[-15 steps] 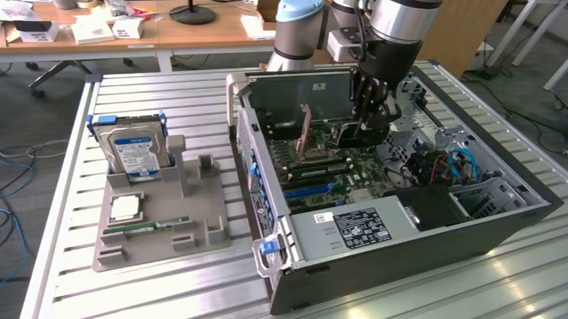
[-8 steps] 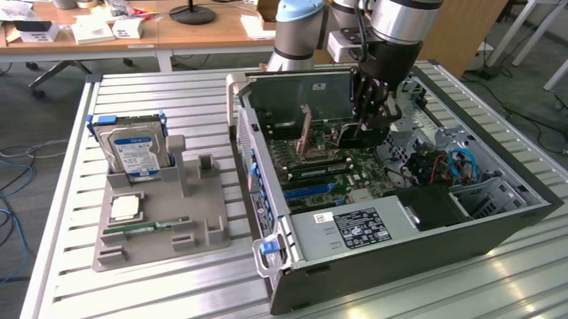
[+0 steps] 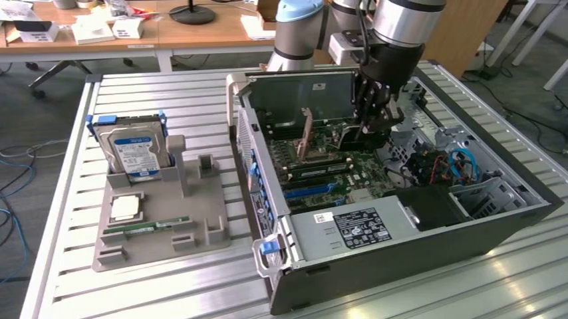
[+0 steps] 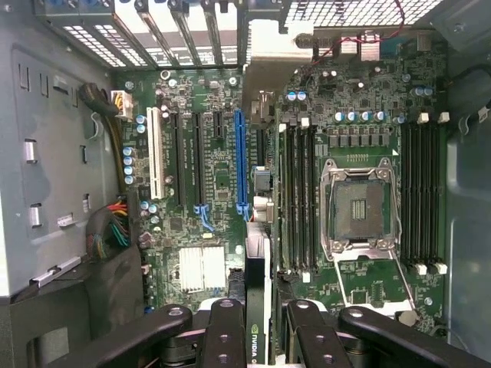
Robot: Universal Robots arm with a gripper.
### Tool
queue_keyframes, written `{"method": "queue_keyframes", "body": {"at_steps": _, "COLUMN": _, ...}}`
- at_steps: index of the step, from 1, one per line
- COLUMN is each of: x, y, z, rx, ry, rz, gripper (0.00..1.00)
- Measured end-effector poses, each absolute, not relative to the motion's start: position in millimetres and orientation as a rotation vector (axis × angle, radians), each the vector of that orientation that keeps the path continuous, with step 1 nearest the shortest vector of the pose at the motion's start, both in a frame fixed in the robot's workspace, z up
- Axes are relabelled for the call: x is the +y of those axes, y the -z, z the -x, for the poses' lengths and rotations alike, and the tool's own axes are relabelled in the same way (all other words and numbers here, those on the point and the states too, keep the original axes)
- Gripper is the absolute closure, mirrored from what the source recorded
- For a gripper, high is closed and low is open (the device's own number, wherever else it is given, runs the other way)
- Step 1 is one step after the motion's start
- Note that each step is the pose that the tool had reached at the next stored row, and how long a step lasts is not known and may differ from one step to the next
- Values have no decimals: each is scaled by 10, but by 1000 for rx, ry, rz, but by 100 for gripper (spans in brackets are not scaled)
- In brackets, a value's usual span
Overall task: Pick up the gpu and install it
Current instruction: 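Insert the gpu into the slot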
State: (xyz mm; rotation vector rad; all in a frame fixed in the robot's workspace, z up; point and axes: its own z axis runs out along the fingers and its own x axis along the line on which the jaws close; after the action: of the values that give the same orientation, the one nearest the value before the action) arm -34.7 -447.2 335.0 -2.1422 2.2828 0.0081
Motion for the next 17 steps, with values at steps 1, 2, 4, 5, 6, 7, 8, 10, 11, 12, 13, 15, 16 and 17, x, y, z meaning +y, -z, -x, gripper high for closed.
{"method": "queue_keyframes", "body": {"at_steps": 1, "x": -4473, "y": -3346, "z": 348, "rx": 2283, "ry": -8, "rz": 2142, "gripper": 74}}
{"method": "queue_keyframes", "body": {"at_steps": 2, "x": -4473, "y": -3342, "z": 348, "rx": 2282, "ry": -8, "rz": 2142, "gripper": 74}}
{"method": "queue_keyframes", "body": {"at_steps": 4, "x": -4473, "y": -3329, "z": 348, "rx": 2282, "ry": -8, "rz": 2142, "gripper": 74}}
{"method": "queue_keyframes", "body": {"at_steps": 5, "x": -4473, "y": -3323, "z": 349, "rx": 2282, "ry": -8, "rz": 2143, "gripper": 74}}
{"method": "queue_keyframes", "body": {"at_steps": 6, "x": -4473, "y": -3316, "z": 349, "rx": 2282, "ry": -8, "rz": 2142, "gripper": 74}}
{"method": "queue_keyframes", "body": {"at_steps": 7, "x": -4473, "y": -3309, "z": 350, "rx": 2283, "ry": -8, "rz": 2142, "gripper": 74}}
{"method": "queue_keyframes", "body": {"at_steps": 8, "x": -4473, "y": -3302, "z": 350, "rx": 2283, "ry": -8, "rz": 2142, "gripper": 74}}
{"method": "queue_keyframes", "body": {"at_steps": 10, "x": -4473, "y": -3288, "z": 351, "rx": 2283, "ry": -8, "rz": 2142, "gripper": 74}}
{"method": "queue_keyframes", "body": {"at_steps": 11, "x": -4473, "y": -3281, "z": 351, "rx": 2283, "ry": -8, "rz": 2142, "gripper": 74}}
{"method": "queue_keyframes", "body": {"at_steps": 12, "x": -4473, "y": -3273, "z": 351, "rx": 2283, "ry": -8, "rz": 2142, "gripper": 74}}
{"method": "queue_keyframes", "body": {"at_steps": 13, "x": -4473, "y": -3266, "z": 351, "rx": 2282, "ry": -8, "rz": 2142, "gripper": 74}}
{"method": "queue_keyframes", "body": {"at_steps": 15, "x": -4473, "y": -3253, "z": 352, "rx": 2283, "ry": -8, "rz": 2142, "gripper": 74}}
{"method": "queue_keyframes", "body": {"at_steps": 16, "x": -4473, "y": -3246, "z": 352, "rx": 2282, "ry": -8, "rz": 2142, "gripper": 74}}
{"method": "queue_keyframes", "body": {"at_steps": 17, "x": -4473, "y": -3239, "z": 352, "rx": 2283, "ry": -8, "rz": 2142, "gripper": 74}}
